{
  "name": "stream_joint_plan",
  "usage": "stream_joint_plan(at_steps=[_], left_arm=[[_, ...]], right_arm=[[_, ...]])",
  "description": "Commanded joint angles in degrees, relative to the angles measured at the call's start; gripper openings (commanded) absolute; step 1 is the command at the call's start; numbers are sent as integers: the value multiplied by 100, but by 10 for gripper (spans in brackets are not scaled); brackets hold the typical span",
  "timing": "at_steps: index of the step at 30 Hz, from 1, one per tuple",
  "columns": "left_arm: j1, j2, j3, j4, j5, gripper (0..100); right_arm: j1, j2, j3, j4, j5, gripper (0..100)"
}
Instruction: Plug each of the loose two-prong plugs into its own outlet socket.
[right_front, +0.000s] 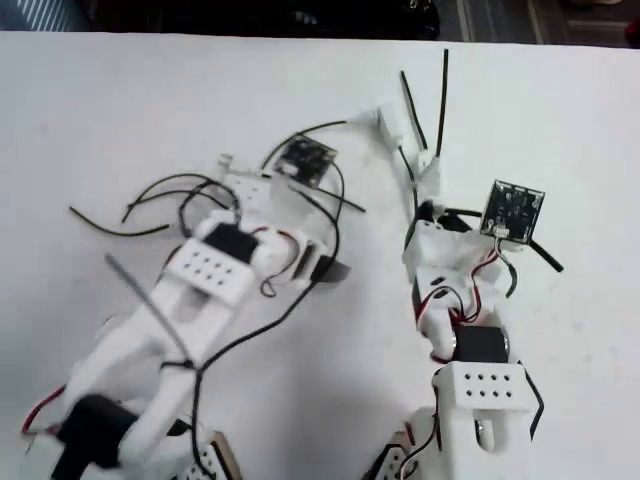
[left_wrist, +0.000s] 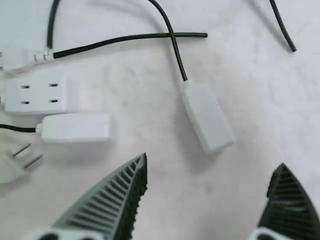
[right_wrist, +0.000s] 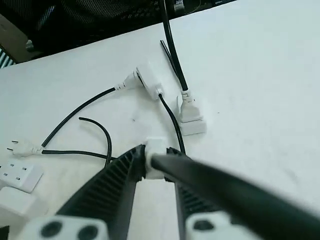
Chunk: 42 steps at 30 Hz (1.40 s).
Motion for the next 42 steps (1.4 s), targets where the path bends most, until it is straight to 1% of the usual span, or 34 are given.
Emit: stream_joint_plan(at_steps=[1,9,15,20,25,26,28,30,33,35,38,42], left_arm=[[154,514,-598,-158,352,369],[145,1552,-1178,-176,457,369],[145,2229,-1240,-651,448,364],[154,2281,-1231,-756,440,236],[189,2273,-1240,-712,431,86],[224,2264,-1240,-677,334,59],[330,2123,-1240,-475,-105,20],[514,1798,-1187,-149,-352,24],[708,1235,-1178,440,-387,23],[743,963,-1125,651,-519,23],[699,699,-782,563,-782,23],[497,752,-264,105,-985,34]], right_arm=[[40,-75,-53,-145,-44,17],[40,-75,-44,-136,-44,17],[40,-75,-44,-127,-35,17],[48,-75,-44,-127,-18,17],[48,-75,-44,-127,-9,17],[48,-75,-44,-127,-9,17],[48,-75,-44,-127,-9,17],[48,-75,-44,-127,-9,17],[48,-75,-44,-127,-9,17],[48,-75,-44,-127,-9,17],[48,-75,-35,-127,-9,17],[48,-75,-9,-127,-9,17]])
